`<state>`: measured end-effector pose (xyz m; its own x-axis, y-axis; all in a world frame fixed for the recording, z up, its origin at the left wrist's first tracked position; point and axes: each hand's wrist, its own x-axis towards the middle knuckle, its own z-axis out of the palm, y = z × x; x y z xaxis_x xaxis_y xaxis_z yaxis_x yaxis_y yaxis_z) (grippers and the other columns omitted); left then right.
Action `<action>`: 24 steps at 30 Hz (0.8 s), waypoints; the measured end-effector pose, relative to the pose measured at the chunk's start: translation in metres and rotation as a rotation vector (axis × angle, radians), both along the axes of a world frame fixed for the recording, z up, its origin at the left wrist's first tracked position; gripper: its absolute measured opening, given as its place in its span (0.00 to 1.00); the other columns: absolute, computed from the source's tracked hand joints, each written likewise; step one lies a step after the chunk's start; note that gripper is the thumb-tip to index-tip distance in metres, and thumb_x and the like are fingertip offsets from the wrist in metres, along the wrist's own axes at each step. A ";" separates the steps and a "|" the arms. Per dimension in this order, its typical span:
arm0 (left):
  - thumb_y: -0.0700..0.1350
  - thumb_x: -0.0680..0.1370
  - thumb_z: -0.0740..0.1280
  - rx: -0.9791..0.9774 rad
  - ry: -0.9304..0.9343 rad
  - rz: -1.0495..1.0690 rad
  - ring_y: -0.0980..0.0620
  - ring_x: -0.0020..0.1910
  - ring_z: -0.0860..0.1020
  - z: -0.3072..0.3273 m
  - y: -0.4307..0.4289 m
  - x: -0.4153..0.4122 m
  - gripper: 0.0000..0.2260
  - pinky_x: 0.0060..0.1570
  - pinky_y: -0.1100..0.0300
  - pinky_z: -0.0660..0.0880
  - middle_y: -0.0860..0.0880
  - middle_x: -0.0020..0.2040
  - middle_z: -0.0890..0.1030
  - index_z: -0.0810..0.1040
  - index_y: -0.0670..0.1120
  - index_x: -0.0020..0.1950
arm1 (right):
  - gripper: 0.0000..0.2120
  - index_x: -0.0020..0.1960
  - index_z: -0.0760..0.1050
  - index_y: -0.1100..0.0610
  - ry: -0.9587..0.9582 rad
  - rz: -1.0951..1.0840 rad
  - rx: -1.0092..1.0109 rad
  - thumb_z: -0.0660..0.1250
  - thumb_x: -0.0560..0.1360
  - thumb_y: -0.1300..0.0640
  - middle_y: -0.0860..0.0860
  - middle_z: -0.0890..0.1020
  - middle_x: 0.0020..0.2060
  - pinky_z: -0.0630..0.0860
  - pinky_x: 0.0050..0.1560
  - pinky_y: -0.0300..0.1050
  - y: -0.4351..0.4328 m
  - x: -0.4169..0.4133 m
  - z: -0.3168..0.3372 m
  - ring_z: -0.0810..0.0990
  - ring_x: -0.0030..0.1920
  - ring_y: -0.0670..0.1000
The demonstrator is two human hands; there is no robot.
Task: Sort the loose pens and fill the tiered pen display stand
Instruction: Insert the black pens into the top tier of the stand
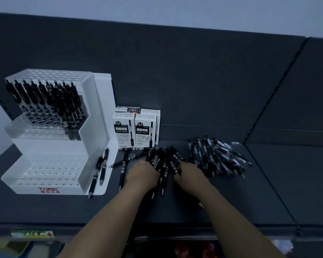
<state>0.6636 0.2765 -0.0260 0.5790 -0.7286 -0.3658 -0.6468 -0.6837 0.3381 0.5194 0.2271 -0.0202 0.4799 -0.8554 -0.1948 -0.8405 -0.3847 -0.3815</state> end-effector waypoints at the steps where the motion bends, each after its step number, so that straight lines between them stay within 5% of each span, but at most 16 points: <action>1: 0.54 0.76 0.66 0.004 0.001 -0.024 0.41 0.63 0.75 0.000 -0.001 0.001 0.27 0.59 0.53 0.73 0.39 0.65 0.74 0.69 0.37 0.67 | 0.06 0.50 0.69 0.58 -0.008 -0.004 -0.006 0.61 0.77 0.55 0.55 0.75 0.47 0.71 0.44 0.46 -0.001 0.001 0.000 0.75 0.45 0.55; 8: 0.46 0.79 0.62 -0.043 0.000 -0.169 0.40 0.59 0.76 0.012 0.011 0.006 0.15 0.53 0.56 0.73 0.37 0.60 0.77 0.74 0.36 0.59 | 0.12 0.58 0.71 0.57 -0.071 -0.001 -0.070 0.63 0.77 0.52 0.54 0.74 0.56 0.73 0.48 0.46 -0.002 0.003 -0.006 0.77 0.52 0.54; 12: 0.42 0.79 0.61 -0.159 0.191 -0.104 0.43 0.46 0.79 0.014 0.024 0.023 0.07 0.42 0.57 0.74 0.41 0.48 0.79 0.74 0.40 0.54 | 0.14 0.60 0.73 0.56 -0.135 0.013 -0.113 0.64 0.78 0.50 0.53 0.73 0.58 0.75 0.50 0.45 0.001 0.008 -0.008 0.77 0.52 0.53; 14: 0.44 0.81 0.62 -0.266 0.380 -0.008 0.47 0.36 0.76 0.016 0.035 0.029 0.05 0.34 0.57 0.78 0.44 0.42 0.77 0.71 0.42 0.53 | 0.13 0.58 0.76 0.56 -0.179 0.009 -0.091 0.64 0.79 0.50 0.53 0.74 0.55 0.75 0.52 0.46 0.002 0.013 -0.009 0.78 0.50 0.53; 17: 0.48 0.81 0.63 -0.367 0.491 -0.011 0.53 0.27 0.72 0.022 0.051 0.030 0.07 0.22 0.64 0.70 0.48 0.34 0.75 0.71 0.45 0.49 | 0.14 0.52 0.79 0.60 -0.357 -0.019 -0.048 0.62 0.80 0.51 0.53 0.80 0.48 0.75 0.49 0.46 0.005 0.024 -0.005 0.79 0.46 0.51; 20: 0.52 0.79 0.65 -0.430 0.504 -0.082 0.55 0.26 0.72 0.022 0.062 0.030 0.07 0.25 0.65 0.68 0.51 0.33 0.77 0.73 0.50 0.47 | 0.20 0.43 0.79 0.66 -0.602 -0.091 0.094 0.60 0.81 0.50 0.54 0.80 0.34 0.72 0.40 0.46 0.011 0.039 0.013 0.75 0.33 0.49; 24: 0.52 0.79 0.66 -0.523 0.478 -0.119 0.58 0.34 0.75 0.027 0.074 0.031 0.05 0.34 0.62 0.70 0.56 0.36 0.78 0.75 0.52 0.46 | 0.17 0.35 0.74 0.62 -0.878 -0.164 0.381 0.64 0.79 0.54 0.52 0.76 0.27 0.70 0.34 0.42 0.016 0.055 0.030 0.72 0.27 0.49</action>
